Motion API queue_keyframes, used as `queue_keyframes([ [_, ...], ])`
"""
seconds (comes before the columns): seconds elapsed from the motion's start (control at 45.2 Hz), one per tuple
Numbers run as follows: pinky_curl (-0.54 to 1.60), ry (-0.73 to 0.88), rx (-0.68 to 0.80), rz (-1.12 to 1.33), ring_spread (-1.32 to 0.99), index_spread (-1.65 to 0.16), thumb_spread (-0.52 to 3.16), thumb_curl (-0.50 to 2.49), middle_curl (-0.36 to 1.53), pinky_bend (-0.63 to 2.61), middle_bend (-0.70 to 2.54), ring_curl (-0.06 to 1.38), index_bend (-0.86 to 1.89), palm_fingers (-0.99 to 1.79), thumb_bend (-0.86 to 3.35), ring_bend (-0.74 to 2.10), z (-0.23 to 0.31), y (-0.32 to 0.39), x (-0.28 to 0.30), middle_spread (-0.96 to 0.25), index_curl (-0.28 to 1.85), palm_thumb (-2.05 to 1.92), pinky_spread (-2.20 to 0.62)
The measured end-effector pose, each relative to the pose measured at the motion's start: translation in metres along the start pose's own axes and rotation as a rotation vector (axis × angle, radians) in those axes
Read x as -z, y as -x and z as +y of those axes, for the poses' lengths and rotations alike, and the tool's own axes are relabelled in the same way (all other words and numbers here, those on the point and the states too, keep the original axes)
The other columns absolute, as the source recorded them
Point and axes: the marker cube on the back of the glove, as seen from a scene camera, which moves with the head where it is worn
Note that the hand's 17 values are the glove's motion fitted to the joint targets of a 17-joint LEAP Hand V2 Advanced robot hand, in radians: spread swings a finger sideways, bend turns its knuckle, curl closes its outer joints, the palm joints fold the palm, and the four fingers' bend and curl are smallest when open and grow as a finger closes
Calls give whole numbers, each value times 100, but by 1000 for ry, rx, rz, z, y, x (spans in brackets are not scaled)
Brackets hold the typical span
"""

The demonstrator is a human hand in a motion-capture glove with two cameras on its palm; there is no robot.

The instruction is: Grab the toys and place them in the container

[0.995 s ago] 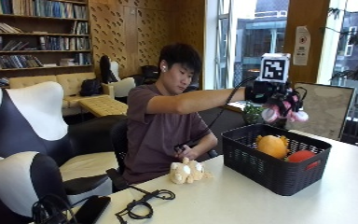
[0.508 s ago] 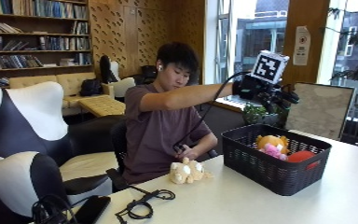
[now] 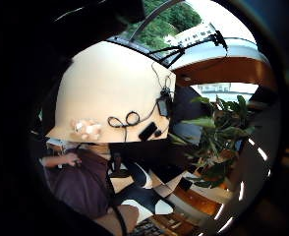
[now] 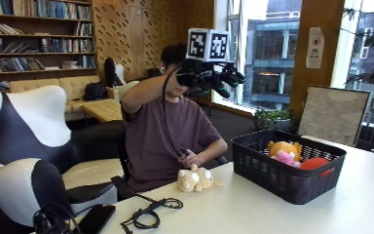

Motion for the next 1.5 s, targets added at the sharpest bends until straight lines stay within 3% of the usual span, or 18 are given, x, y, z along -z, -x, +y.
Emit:
queue_keyframes([
  [0.221,36,-9,20,-10,4,-21,133,38,27,87,13,39,7,-24,-1,26,38,-43,-67,1,21,5,4],
  [0.53,35,123,211,-147,3,-20,132,35,26,85,14,39,8,-22,-1,26,66,-4,-275,2,18,4,4],
  [0.751,34,162,221,-48,2,-18,127,35,26,81,15,39,7,-22,-2,26,62,12,-360,2,17,4,3],
  [0.84,35,92,222,-44,-1,-17,125,34,28,84,22,41,4,-8,-2,34,59,11,-362,0,15,4,0],
  [0.862,35,76,224,-40,-4,-17,125,34,30,86,28,43,3,9,-1,42,59,10,-362,-1,14,5,-3],
  [0.972,33,23,235,-26,-15,-16,128,34,34,86,39,48,11,44,1,66,57,13,-363,-5,13,10,-13],
  [1.127,32,71,319,-57,-27,-20,137,34,44,76,61,57,22,82,5,97,46,10,-358,-15,16,18,-24],
  [1.171,34,109,336,-78,-31,-22,142,34,48,79,70,60,29,105,7,103,43,12,-356,-18,18,21,-28],
  [1.326,41,185,329,-43,-36,-26,153,35,60,88,89,70,45,121,13,117,28,13,-325,-26,26,30,-35],
  [1.503,48,93,285,-65,-40,-29,159,34,72,100,105,76,59,114,18,126,-1,8,-206,-30,34,35,-39],
])
